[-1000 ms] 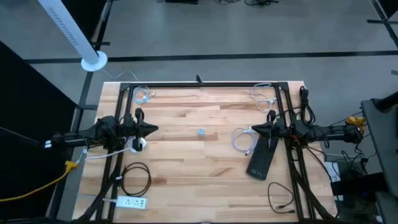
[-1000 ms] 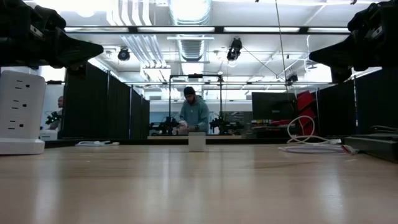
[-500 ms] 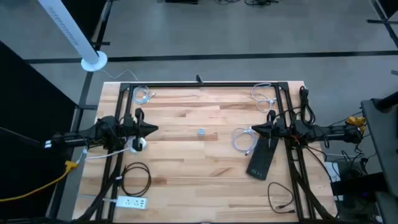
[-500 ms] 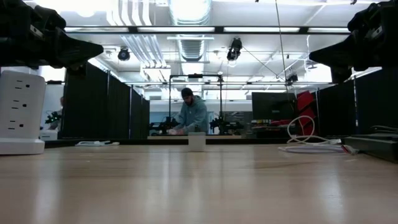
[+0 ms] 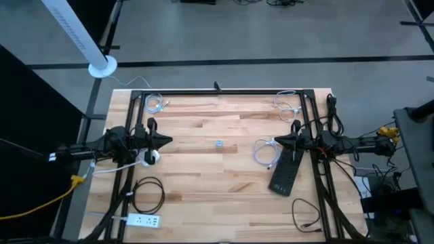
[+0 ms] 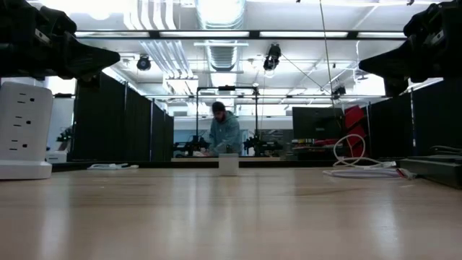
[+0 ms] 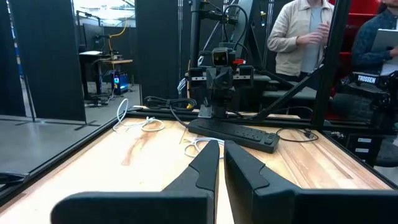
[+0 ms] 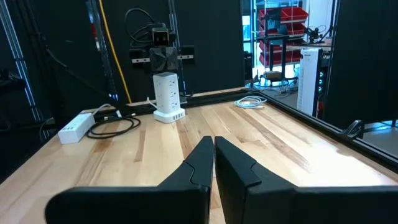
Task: Insert USB
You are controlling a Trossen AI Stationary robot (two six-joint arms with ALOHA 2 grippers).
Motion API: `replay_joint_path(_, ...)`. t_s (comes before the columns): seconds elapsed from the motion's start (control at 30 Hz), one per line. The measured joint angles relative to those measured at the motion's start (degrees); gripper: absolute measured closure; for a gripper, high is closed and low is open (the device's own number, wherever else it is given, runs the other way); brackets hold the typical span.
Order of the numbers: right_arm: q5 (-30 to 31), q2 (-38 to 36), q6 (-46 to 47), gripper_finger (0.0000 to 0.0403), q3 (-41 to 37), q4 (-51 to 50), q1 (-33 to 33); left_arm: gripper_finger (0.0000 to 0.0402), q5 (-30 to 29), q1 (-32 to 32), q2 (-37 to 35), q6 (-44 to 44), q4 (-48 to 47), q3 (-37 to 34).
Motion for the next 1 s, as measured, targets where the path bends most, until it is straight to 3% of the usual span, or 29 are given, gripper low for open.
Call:
replay_joint_path(0.9, 0.00, 0.02, 0.00, 0.0403, 0.02, 0.00, 0.00, 0.0402, -0.08, -0.02, 0.00, 0.02, 0.00, -0.02)
replay_joint_path(1.0, 0.00, 0.02, -0.01, 0.0403, 0.00, 0.09, 0.02, 0.0402, -3.87, 0.04, 0.00, -0.36, 0.05, 0.00)
